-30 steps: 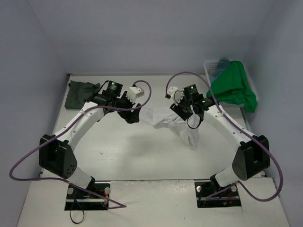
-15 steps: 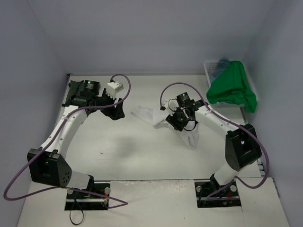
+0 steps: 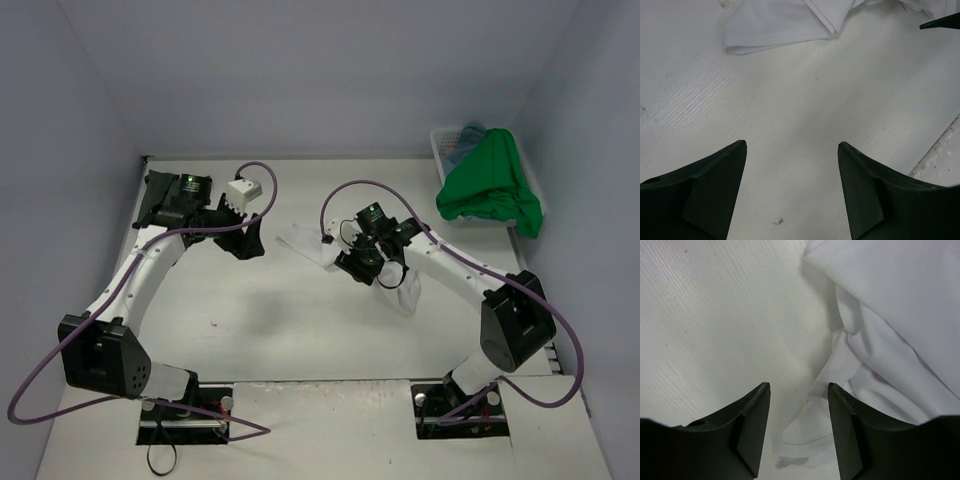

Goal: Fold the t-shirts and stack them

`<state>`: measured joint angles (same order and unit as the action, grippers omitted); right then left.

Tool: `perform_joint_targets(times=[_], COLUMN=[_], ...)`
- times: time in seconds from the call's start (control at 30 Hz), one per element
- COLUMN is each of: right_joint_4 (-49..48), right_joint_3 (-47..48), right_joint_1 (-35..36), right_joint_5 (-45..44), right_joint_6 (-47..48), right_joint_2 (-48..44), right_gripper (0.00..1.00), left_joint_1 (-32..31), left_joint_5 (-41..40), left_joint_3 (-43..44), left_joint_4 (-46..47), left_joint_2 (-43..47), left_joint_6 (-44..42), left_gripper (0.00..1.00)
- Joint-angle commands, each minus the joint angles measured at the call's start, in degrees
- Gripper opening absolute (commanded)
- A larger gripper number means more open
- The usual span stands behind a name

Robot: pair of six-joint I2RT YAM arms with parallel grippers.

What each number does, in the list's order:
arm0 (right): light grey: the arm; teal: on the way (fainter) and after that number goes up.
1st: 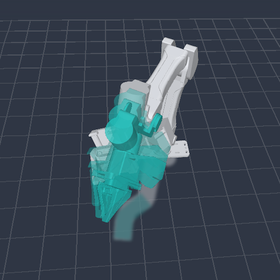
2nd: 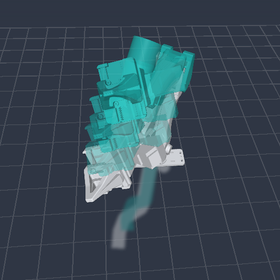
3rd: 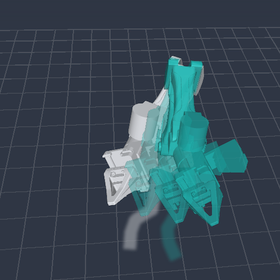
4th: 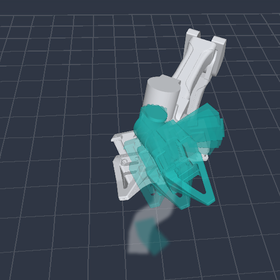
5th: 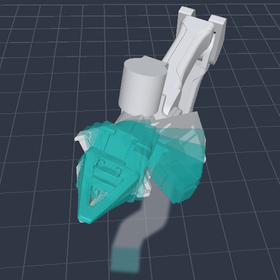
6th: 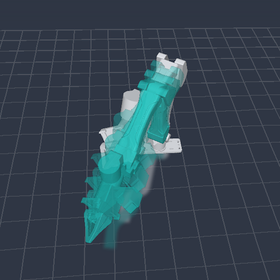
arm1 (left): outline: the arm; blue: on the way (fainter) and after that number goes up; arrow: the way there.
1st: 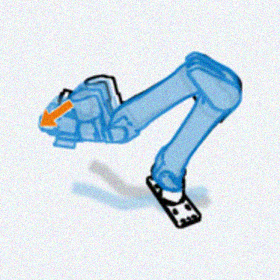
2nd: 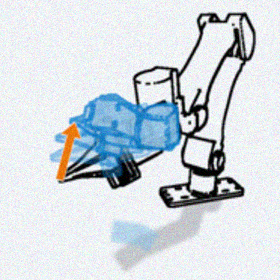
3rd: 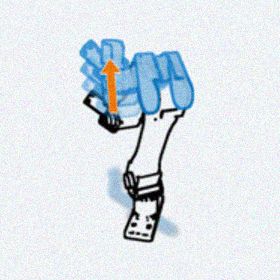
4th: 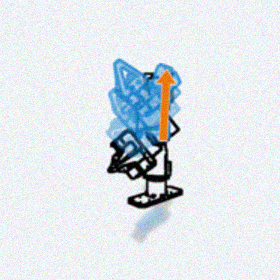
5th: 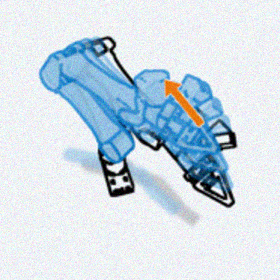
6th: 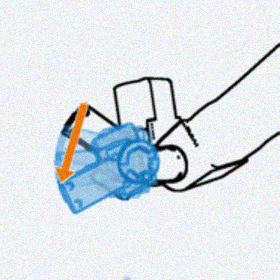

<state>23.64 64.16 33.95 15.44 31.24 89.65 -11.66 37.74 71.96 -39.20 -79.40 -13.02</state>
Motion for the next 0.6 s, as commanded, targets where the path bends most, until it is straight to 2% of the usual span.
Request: perform_joint_targets(times=[0.0,0.57], right_joint_4=[-1.1,-4.0], right_joint_3=[0.0,-0.2], right_joint_1=[0.2,0.2], right_joint_5=[-1.6,-4.5], right_joint_6=[-0.5,2.0], right_joint_2=[-0.2,3.5], right_gripper=[0.47,0.47], left_joint_1=[0.1,0.1], left_joint_5=[1.9,3.0], left_joint_3=[1.0,2.5], left_joint_4=[0.9,0.3], left_joint_2=[3.1,1.9], left_joint_6=[-0.6,-0.4], left_gripper=[0.68,0.68])
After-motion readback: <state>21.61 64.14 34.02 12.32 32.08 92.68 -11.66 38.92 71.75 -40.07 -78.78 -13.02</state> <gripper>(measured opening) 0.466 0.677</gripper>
